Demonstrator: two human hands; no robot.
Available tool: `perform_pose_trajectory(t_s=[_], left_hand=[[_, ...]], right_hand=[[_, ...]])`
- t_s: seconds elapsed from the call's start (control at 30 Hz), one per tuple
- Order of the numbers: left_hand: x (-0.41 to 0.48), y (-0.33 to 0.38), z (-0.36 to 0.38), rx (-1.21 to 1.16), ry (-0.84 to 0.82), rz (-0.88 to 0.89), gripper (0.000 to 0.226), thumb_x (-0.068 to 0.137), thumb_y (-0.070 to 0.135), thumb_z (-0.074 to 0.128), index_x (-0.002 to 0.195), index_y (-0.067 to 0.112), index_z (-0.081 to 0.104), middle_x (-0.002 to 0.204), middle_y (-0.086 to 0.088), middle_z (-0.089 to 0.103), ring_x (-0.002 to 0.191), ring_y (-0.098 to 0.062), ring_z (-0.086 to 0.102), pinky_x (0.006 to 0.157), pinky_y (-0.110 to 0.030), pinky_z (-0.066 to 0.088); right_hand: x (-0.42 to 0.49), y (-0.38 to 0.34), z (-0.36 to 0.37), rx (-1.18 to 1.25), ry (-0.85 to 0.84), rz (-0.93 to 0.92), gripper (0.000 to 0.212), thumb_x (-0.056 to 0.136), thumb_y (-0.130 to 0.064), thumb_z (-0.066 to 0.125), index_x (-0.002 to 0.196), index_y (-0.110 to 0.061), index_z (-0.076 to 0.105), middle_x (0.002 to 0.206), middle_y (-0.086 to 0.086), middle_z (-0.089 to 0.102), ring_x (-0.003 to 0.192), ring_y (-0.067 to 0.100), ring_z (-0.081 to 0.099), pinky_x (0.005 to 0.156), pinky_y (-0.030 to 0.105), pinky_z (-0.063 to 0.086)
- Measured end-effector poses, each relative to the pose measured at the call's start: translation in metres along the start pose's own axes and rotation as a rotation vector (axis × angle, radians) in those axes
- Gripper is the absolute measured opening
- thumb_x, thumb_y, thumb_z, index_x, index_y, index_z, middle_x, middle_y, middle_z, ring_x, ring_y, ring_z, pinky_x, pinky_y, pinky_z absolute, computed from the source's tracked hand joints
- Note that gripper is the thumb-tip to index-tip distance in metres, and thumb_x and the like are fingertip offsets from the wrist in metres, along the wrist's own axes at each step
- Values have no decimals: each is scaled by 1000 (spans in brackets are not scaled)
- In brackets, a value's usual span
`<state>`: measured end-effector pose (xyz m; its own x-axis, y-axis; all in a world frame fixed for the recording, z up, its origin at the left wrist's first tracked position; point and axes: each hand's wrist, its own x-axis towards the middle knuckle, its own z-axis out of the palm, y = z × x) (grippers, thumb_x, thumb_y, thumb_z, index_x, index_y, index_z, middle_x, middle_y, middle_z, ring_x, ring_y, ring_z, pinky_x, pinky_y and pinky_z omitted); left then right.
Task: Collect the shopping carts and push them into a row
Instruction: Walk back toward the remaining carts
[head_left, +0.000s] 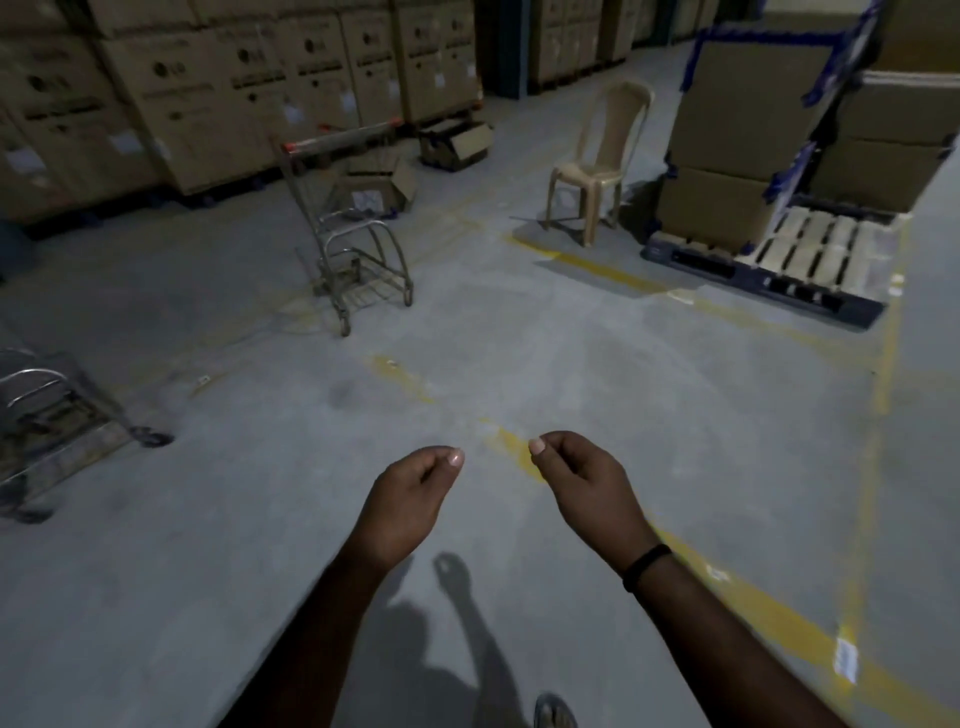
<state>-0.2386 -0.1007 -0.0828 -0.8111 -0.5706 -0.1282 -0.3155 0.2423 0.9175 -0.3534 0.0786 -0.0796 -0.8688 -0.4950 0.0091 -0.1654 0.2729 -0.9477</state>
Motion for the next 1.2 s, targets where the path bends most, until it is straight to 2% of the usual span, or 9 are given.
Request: perform_pose_trajectory(t_s=[0.3, 0.4, 0.53, 0.7, 0.8, 0.87, 0.97, 1.03, 1.2], left_hand=[[166, 51, 5, -269, 107, -110, 34, 106, 41, 41, 110, 22, 69, 112, 0, 73, 98, -18, 71, 82, -32, 55], [231, 50, -1, -297, 107, -119, 34, 107, 40, 40, 110, 22, 68, 112, -1, 73, 98, -20, 72, 77, -31, 55], [335, 47, -15, -287, 111, -70, 31, 107, 40, 44, 112, 21, 68, 108, -1, 73, 86, -16, 70, 68, -26, 54], [470, 57, -46, -207, 80, -51, 43, 76, 64, 62, 94, 27, 74, 91, 6, 71, 79, -11, 63, 68, -23, 48], [546, 64, -65, -63, 40, 8, 28, 86, 56, 65, 92, 29, 73, 86, 16, 70, 79, 1, 62, 75, -24, 45], [585, 69, -74, 40, 44, 43, 16, 95, 40, 67, 106, 29, 72, 102, 20, 69, 92, 5, 62, 85, -20, 44], [639, 75, -85, 273, 124, 184, 43, 93, 45, 67, 127, 19, 68, 127, 8, 63, 118, -10, 59, 99, -15, 38], [682, 73, -93, 408, 111, 252, 58, 90, 54, 63, 134, 16, 65, 142, -2, 58, 132, -15, 52, 107, -18, 34], [798, 76, -103, 493, 117, 197, 61, 94, 45, 67, 149, 26, 48, 163, -1, 31, 146, -21, 36, 116, -33, 33]], right_hand=[[205, -24, 0, 49, -152, -10, 43, 87, -59, 57, 86, -18, 66, 90, 11, 69, 85, 29, 65, 79, 45, 54], [272, -20, 14, 93, -193, 25, 27, 98, -42, 60, 93, -18, 69, 89, 4, 73, 73, 17, 69, 68, 34, 56], [373, -24, 39, 98, -215, 35, 25, 100, -40, 58, 95, -18, 70, 84, 5, 74, 64, 16, 67, 57, 29, 54], [502, -41, 68, 53, -206, 44, 28, 100, -38, 59, 91, -15, 72, 80, 6, 73, 61, 15, 65, 58, 26, 51], [574, -54, 84, -1, -181, -19, 30, 99, -40, 60, 87, -15, 71, 80, 7, 72, 68, 16, 66, 62, 26, 52], [616, -58, 95, -75, -185, -91, 29, 98, -44, 61, 85, -19, 69, 81, 2, 70, 75, 16, 64, 72, 32, 50], [675, -60, 113, -92, -186, -138, 17, 97, -41, 63, 91, -27, 70, 90, -16, 70, 90, 5, 64, 79, 26, 48], [719, -60, 124, -93, -204, -129, 15, 95, -45, 63, 97, -32, 71, 98, -24, 70, 100, 2, 63, 82, 22, 49], [841, -53, 151, -148, -281, -162, 31, 96, -45, 61, 123, -32, 66, 130, -17, 59, 119, -2, 51, 81, -2, 34]])
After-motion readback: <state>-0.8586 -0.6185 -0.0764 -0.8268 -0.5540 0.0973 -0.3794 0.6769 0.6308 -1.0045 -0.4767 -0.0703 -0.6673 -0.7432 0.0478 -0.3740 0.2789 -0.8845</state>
